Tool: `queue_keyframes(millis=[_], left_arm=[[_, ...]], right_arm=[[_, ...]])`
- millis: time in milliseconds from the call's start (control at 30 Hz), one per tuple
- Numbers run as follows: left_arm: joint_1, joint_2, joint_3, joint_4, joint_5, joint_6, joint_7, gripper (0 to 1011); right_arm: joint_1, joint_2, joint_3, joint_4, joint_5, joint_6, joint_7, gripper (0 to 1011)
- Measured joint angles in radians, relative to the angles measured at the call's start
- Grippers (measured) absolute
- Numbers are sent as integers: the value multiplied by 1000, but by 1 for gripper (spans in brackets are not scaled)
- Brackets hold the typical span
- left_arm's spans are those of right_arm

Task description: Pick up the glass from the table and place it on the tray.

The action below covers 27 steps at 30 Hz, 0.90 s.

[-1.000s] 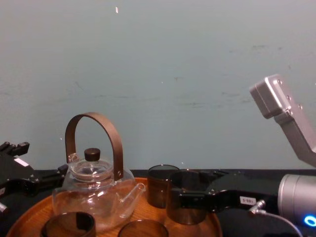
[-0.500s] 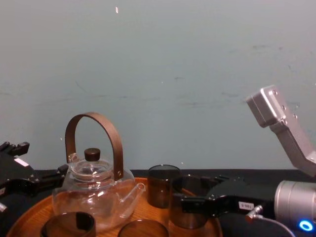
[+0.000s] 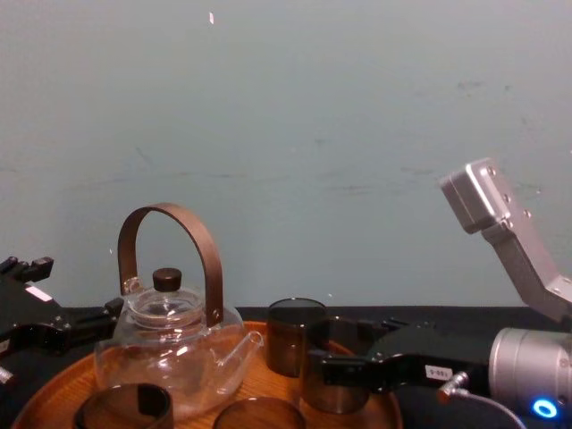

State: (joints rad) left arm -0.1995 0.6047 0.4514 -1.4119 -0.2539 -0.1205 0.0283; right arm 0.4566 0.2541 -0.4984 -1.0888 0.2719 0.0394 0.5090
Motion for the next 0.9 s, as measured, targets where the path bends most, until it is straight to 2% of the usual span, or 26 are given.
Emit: queue_keyframes(millis=[900], left_arm=[[0,0,0,0,0,0,0,1001]], right_arm=[[13,-20,-12,35,-9,-12,9,900]])
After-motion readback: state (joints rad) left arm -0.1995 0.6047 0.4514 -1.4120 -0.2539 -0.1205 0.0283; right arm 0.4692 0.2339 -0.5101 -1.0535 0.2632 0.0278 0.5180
